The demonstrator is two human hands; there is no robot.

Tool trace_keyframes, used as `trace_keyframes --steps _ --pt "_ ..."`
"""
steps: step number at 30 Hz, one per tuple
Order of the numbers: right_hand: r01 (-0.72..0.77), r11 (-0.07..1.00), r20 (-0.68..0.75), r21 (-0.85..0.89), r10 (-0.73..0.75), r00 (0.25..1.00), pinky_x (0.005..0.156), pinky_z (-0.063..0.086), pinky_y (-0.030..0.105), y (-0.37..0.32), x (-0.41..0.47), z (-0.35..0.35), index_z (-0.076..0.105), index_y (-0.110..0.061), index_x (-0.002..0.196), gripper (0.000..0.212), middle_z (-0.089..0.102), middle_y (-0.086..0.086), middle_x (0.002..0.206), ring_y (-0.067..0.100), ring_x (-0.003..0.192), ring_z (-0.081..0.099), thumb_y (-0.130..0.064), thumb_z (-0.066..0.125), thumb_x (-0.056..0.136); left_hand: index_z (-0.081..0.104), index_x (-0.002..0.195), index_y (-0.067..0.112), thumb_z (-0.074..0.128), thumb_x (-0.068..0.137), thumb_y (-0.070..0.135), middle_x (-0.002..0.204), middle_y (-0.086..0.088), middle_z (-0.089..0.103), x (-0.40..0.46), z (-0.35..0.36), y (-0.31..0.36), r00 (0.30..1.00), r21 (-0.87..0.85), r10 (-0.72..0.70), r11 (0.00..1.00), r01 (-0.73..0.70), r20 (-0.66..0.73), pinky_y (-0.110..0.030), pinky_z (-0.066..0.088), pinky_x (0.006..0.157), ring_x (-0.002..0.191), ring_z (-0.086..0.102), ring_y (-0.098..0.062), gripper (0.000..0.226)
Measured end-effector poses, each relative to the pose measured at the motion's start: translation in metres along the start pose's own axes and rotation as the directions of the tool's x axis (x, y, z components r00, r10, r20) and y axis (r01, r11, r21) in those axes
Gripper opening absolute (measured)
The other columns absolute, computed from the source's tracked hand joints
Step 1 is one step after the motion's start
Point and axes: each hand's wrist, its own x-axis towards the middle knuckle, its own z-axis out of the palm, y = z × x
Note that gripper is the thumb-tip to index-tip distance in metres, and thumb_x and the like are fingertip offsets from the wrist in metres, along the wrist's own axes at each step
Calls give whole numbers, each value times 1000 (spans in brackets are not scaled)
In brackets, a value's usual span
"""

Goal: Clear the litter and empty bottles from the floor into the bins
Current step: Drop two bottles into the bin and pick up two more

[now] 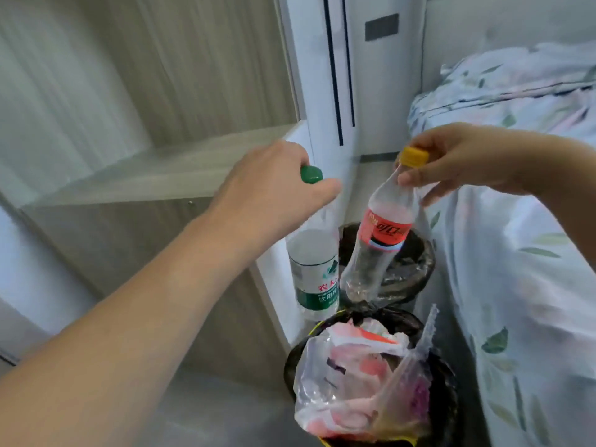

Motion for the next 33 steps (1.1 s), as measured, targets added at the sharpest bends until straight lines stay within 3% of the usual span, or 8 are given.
trace_keyframes --steps 3,5,8,13,20,24,29,33 --pt "10 999 -359 -40 -24 933 73 59 46 49 32 -6 61 -5 94 26 66 17 91 33 83 69 -21 75 80 56 80 10 62 84 49 71 -5 57 39 36 11 992 -109 19 993 -33 -122 -32 34 52 69 52 -23 40" --pt "-54 982 -452 -179 -33 892 64 53 38 86 54 8 58 -9 92 23 63 9 83 29 79 64 -25 69 81 55 85 11 63 84 48 79 -3 58 64 76 8 995 -173 -18 985 0 -101 -35 40 60 78 54 -26 38" --pt "-108 941 -356 -321 -15 934 55 40 28 140 74 37 48 -21 78 19 55 -2 74 24 73 58 -29 63 84 56 89 13 64 83 46 87 -1 59 100 140 -1 998 -177 -56 983 56 4 -37 46 70 86 56 -25 34" --pt "-170 865 -311 -473 17 950 67 53 41 193 92 53 48 -16 85 21 60 6 81 30 72 59 -32 61 83 58 86 9 63 78 37 81 -5 61 143 254 -7 978 -114 -90 987 113 189 -35 46 60 78 59 -25 30" --pt "-230 825 -350 -516 42 936 72 49 37 202 95 52 53 -20 99 20 47 0 97 25 82 54 -31 63 86 58 87 10 75 75 31 88 -9 64 164 359 -21 832 23 -141 988 153 536 -28 39 56 76 57 -24 30" --pt "-250 820 -356 -514 60 933 72 49 38 205 95 55 52 -19 102 19 47 -1 96 26 83 55 -27 62 86 63 102 6 67 83 27 96 -8 64 158 396 -32 784 49 -100 995 89 612 -27 44 63 89 60 -28 28" --pt "-262 801 -348 -538 72 935 55 32 20 210 95 56 52 -21 102 15 51 -4 95 19 82 52 -25 61 89 58 96 11 62 82 21 98 -7 60 152 424 -49 779 14 -87 995 100 621 -30 43 64 84 56 -24 18" --pt "-268 798 -333 -540 90 939 64 36 25 209 95 54 54 -18 105 16 54 -2 99 18 83 53 -22 59 90 54 97 14 63 82 24 102 -7 56 148 436 -55 782 -25 -52 996 87 622 -33 46 70 89 56 -25 20"
